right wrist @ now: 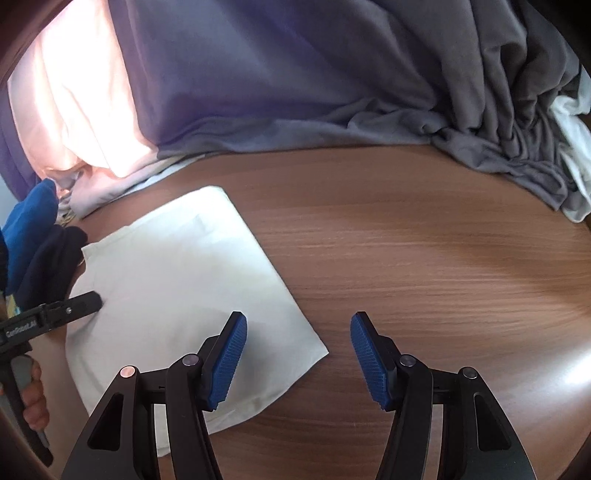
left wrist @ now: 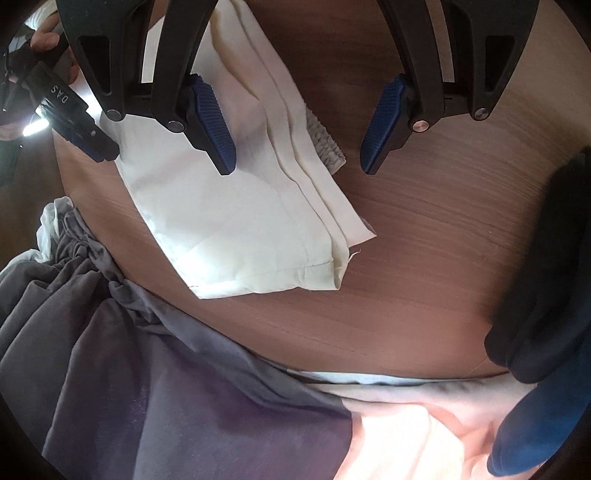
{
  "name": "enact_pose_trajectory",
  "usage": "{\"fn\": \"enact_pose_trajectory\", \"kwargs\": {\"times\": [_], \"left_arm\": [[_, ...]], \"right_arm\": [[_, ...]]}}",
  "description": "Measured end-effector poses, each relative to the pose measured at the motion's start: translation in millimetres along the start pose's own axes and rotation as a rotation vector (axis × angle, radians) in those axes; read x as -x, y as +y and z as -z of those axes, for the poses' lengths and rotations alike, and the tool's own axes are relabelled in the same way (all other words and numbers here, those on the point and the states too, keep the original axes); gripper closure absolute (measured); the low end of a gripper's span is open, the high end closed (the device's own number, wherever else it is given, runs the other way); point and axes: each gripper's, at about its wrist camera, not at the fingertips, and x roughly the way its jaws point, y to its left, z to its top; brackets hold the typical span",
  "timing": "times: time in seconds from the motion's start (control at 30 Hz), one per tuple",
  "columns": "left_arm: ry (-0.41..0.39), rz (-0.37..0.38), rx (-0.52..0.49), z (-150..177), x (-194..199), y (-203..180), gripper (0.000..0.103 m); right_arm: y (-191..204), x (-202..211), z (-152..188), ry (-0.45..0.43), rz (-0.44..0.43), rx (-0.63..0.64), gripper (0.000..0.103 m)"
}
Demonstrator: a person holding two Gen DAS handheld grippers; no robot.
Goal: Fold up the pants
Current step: 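Close both tools on the edge of the folded pants bundle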
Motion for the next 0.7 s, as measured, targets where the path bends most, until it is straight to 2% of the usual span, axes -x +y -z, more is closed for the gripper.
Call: {"fn": "enact_pose_trajectory", "kwargs": {"times": [0.3,0.33,0.37,0.47,0.57,0.63,0.7], "left_arm": [[-0.021,-0.010,-0.007,3,-4,0,0.035],[-0.024,-0.002,-0.006,3,-4,1,0.038],[-0.023,0.019,-0.004,4,-4,1,0.046],[-0.042,0.032,0.032,6,-4,3,0.050],[-0.050,0.053,0.080,5,-4,9,0.059],[-0.052,0.062,0.076,5,-3,8,0.067],[-0.051,0.078,0.073,3,-2,7,0.076]], "right_arm": [[-3,-9,2,0.004,-0.028,0.000,0.044],[-4,-9,3,0.008,-0.034,-0.014,0.044],[-5,-10,4,0.013,-0.040,-0.026,0.044],[-6,-12,5,0.019,-0.051,-0.041,0.045],[-2,-12,5,0.030,-0.060,-0.030,0.057],[1,-12,6,0.030,-0.048,-0.023,0.059],[2,-12,7,0.034,-0.055,-0.014,0.067]]}}
